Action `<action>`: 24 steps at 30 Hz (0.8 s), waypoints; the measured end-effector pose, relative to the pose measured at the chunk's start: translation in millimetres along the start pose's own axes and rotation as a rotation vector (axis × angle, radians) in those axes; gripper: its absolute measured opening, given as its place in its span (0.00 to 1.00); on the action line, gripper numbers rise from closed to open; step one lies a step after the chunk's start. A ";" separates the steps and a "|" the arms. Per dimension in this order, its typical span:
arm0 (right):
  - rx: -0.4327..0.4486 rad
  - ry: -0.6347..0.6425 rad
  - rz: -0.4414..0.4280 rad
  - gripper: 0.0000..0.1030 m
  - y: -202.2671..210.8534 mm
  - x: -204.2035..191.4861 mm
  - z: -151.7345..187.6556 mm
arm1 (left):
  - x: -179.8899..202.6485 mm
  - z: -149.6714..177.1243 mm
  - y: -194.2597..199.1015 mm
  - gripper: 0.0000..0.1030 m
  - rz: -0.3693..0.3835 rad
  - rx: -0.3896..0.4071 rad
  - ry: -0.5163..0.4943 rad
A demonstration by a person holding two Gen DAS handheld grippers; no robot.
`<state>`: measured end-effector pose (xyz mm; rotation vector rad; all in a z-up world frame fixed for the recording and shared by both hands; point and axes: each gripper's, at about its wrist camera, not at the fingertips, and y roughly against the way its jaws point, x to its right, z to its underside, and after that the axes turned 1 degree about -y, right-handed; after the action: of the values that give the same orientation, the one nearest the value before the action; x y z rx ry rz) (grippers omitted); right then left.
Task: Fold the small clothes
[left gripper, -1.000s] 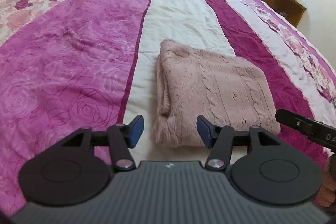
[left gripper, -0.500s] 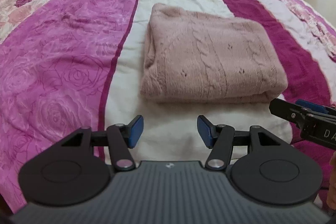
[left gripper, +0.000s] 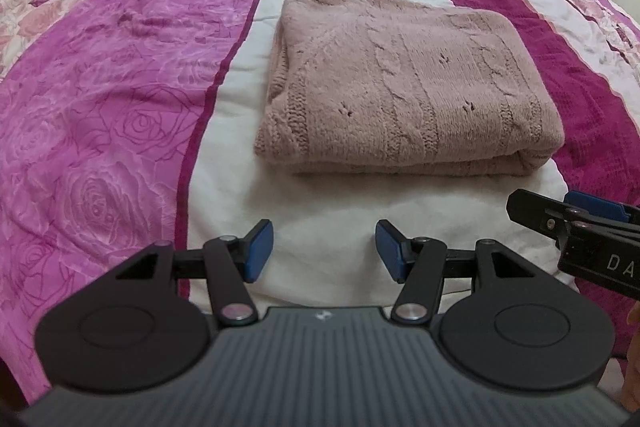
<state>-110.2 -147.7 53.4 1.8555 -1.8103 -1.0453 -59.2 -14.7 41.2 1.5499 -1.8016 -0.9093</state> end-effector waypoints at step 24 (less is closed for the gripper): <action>-0.015 0.000 -0.003 0.77 -2.1 -0.2 0.5 | 3.7 0.6 -0.1 0.57 -0.002 0.006 -0.021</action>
<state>-109.1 -147.1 51.6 1.8500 -1.7952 -1.0579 -60.2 -18.3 40.7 1.5513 -1.8196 -0.9244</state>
